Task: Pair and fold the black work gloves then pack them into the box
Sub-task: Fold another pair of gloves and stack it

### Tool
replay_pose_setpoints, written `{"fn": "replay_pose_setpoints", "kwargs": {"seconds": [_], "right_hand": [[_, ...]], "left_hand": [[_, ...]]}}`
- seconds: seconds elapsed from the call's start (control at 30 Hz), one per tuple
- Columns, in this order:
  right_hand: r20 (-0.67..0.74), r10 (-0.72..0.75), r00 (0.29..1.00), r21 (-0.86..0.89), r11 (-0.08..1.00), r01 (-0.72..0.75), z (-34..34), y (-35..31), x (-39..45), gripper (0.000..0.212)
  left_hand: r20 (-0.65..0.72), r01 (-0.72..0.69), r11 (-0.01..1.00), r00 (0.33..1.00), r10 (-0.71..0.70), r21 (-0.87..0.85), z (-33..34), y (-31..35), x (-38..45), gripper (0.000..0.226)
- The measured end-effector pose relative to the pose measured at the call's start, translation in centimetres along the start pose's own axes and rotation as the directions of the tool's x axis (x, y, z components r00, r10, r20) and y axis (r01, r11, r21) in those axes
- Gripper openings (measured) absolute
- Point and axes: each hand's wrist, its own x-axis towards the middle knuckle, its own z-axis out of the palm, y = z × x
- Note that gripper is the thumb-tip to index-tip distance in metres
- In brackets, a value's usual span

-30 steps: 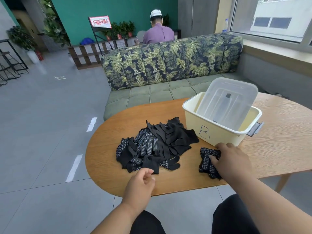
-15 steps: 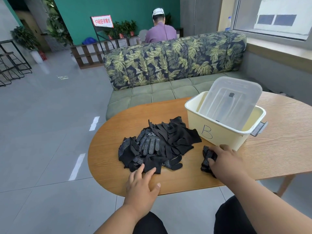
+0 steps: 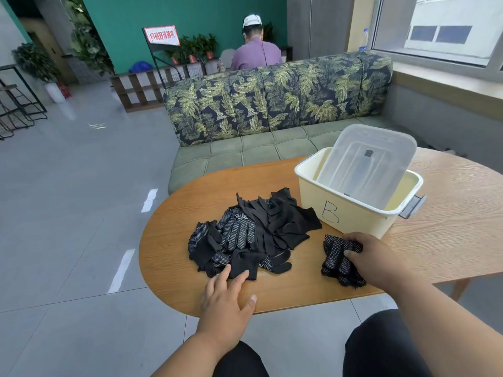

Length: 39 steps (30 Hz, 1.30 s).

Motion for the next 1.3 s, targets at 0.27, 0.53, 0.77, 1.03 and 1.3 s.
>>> {"fn": "replay_pose_setpoints", "kwargs": {"seconds": [0.27, 0.53, 0.77, 1.03, 1.3], "right_hand": [[0.015, -0.037, 0.999, -0.034, 0.999, 0.037, -0.1, 0.2, -0.4, 0.038], [-0.086, -0.254, 0.963, -0.436, 0.879, 0.193, 2.0, -2.3, -3.1, 0.045], [0.011, -0.334, 0.943, -0.336, 0.887, 0.318, 4.5, -4.9, -4.4, 0.036], [0.379, -0.131, 0.916, 0.203, 0.978, 0.055, 8.0, -8.5, -8.0, 0.023], [0.487, -0.012, 0.873, 0.520, 0.808, -0.279, 8.7, -8.7, -8.6, 0.026]], "left_hand": [[0.011, 0.002, 1.000, 1.000, -0.002, 0.006, -0.2, 0.2, -0.2, 0.059], [-0.025, 0.052, 0.996, 0.998, -0.054, -0.071, -0.3, 0.0, 0.4, 0.069], [-0.159, 0.053, 0.851, 0.974, -0.159, -0.523, -2.3, 0.5, -0.1, 0.035], [-0.018, 0.120, 0.599, 0.976, -0.219, -0.792, -4.0, 3.9, -1.3, 0.015], [0.307, 0.293, 0.396, 0.951, -0.030, -0.870, -0.7, 4.7, -2.6, 0.035]]}}
